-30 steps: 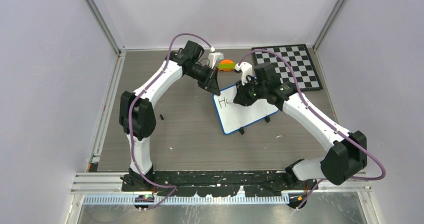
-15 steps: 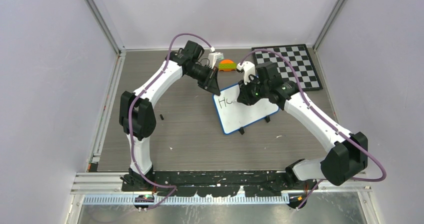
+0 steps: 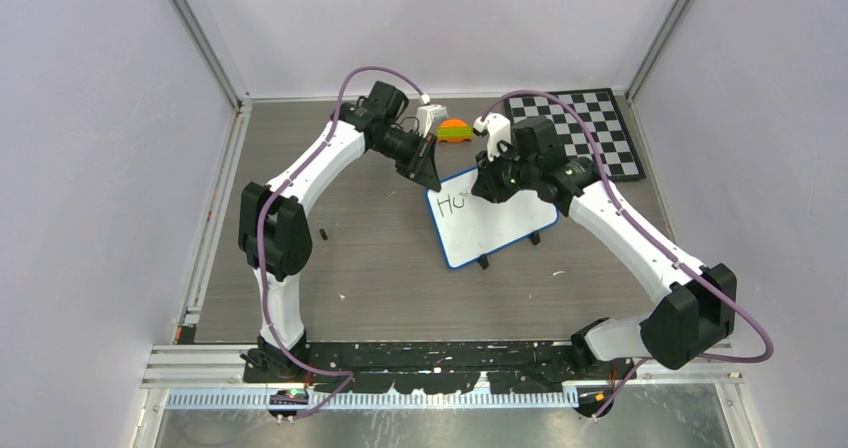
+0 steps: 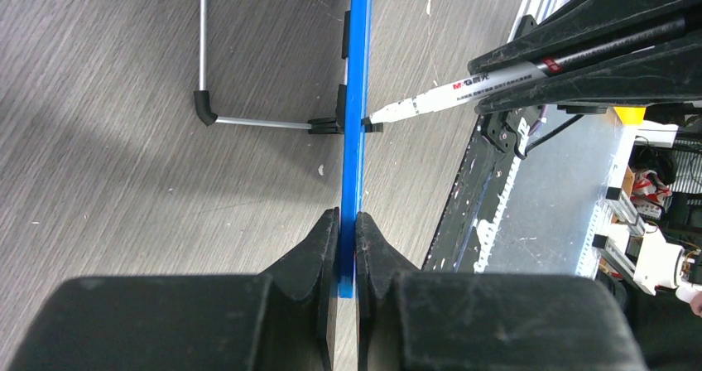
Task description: Write a sentence on the whiteboard
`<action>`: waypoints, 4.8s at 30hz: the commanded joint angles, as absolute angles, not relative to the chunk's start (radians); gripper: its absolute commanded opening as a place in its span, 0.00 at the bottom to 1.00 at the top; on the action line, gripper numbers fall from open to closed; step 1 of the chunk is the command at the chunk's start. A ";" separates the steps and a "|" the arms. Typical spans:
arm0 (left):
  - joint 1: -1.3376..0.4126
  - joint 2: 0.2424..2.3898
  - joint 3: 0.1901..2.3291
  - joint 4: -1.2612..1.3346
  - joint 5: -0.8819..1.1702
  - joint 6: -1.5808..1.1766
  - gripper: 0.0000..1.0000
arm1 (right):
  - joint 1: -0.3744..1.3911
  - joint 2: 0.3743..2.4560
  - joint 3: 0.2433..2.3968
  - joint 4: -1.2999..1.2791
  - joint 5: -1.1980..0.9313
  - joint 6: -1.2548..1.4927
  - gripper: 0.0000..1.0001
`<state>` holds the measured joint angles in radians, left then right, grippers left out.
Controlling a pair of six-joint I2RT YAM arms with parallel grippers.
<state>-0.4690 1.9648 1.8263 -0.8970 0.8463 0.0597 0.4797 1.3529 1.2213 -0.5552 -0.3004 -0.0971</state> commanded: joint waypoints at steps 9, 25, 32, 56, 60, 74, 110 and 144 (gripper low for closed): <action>-0.468 1.918 1.835 -0.891 0.857 0.054 0.00 | 0.508 1.373 1.253 -0.518 -0.308 -0.079 0.00; -0.468 1.923 1.839 -0.891 0.854 0.055 0.00 | 0.479 1.349 1.221 -0.509 -0.256 -0.087 0.00; -0.468 1.925 1.843 -0.891 0.853 0.054 0.00 | 0.464 1.331 1.188 -0.515 -0.263 -0.100 0.00; -0.468 1.931 1.851 -0.900 0.857 0.059 0.00 | 0.437 1.355 1.276 -0.540 -0.319 -0.108 0.00; -0.468 1.931 1.851 -0.903 0.856 0.062 0.00 | 0.438 1.365 1.269 -0.537 -0.329 -0.106 0.00; -0.468 1.939 1.850 -0.899 0.856 0.062 0.00 | 0.438 1.314 1.136 -0.534 -0.336 -0.099 0.00; -0.468 1.941 1.850 -0.894 0.859 0.056 0.00 | 0.368 1.332 1.225 -0.507 -0.298 -0.076 0.00; -0.468 1.945 1.854 -0.899 0.862 0.058 0.00 | 0.361 1.279 1.185 -0.575 -0.371 -0.095 0.00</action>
<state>-0.4690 1.9648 1.8263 -0.8967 0.8421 0.0601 0.3824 1.3392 1.1801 -0.5781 -0.3508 -0.0776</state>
